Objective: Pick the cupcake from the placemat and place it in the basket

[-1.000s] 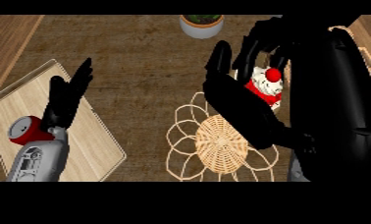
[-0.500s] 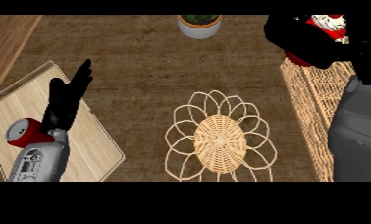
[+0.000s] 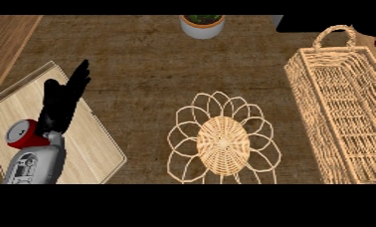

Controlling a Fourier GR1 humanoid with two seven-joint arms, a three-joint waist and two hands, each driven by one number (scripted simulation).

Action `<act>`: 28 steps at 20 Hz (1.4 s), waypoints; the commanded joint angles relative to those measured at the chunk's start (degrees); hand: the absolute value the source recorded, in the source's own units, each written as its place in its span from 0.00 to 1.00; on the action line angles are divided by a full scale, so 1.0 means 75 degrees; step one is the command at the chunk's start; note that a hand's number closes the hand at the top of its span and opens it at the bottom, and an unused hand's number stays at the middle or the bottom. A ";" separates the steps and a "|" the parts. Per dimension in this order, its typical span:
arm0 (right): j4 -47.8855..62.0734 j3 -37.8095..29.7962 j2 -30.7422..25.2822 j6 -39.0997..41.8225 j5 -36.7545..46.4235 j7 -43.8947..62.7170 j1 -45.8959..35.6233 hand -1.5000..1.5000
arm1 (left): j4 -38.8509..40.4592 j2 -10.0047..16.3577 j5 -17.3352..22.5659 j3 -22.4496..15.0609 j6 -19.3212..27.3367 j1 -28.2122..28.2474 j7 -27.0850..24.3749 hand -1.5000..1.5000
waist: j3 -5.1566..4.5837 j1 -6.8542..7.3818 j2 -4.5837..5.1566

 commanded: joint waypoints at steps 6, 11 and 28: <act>-0.0306 -0.1630 -0.1062 0.0543 -0.0929 -0.1390 0.1622 1.00 | -0.0178 -0.0163 -0.0129 -0.0166 0.0070 -0.0097 0.0325 0.50 | 0.0007 0.0067 0.0017; 0.0428 -0.1854 -0.1134 -0.0392 -0.0738 -0.2782 0.2610 1.00 | 0.0067 -0.0308 -0.0255 -0.0173 0.0294 -0.0344 0.0150 0.50 | 0.0008 0.0091 0.0038; 0.2146 -0.2647 -0.0214 -0.1810 -0.1579 -0.3754 0.2993 0.00 | 0.0747 -0.0040 -0.0120 0.0142 -0.0022 -0.0489 -0.0370 0.50 | 0.0003 0.0085 0.0036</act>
